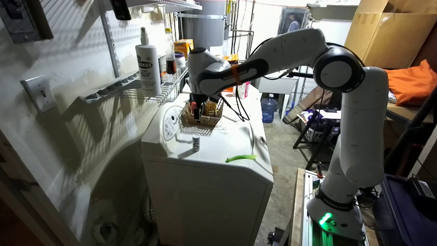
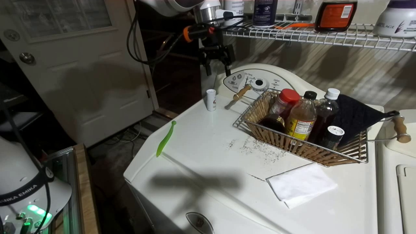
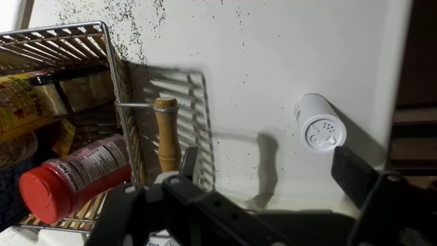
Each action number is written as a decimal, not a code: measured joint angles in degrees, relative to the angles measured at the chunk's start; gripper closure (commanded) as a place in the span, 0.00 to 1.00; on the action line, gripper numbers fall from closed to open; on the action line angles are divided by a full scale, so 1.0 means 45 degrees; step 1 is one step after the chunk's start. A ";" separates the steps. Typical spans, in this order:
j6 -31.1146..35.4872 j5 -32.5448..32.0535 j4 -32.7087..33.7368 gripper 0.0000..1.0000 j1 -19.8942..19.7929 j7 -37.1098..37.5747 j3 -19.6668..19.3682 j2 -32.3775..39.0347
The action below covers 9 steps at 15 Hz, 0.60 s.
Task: Put the black and white containers in the basket.
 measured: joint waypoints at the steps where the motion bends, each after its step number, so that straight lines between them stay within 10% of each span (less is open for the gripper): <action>1: -0.0001 0.0001 0.0004 0.00 -0.0001 0.0001 0.0000 -0.0019; 9: 0.0156 0.1440 -0.0141 0.00 -0.0020 -0.0211 0.0396 0.0651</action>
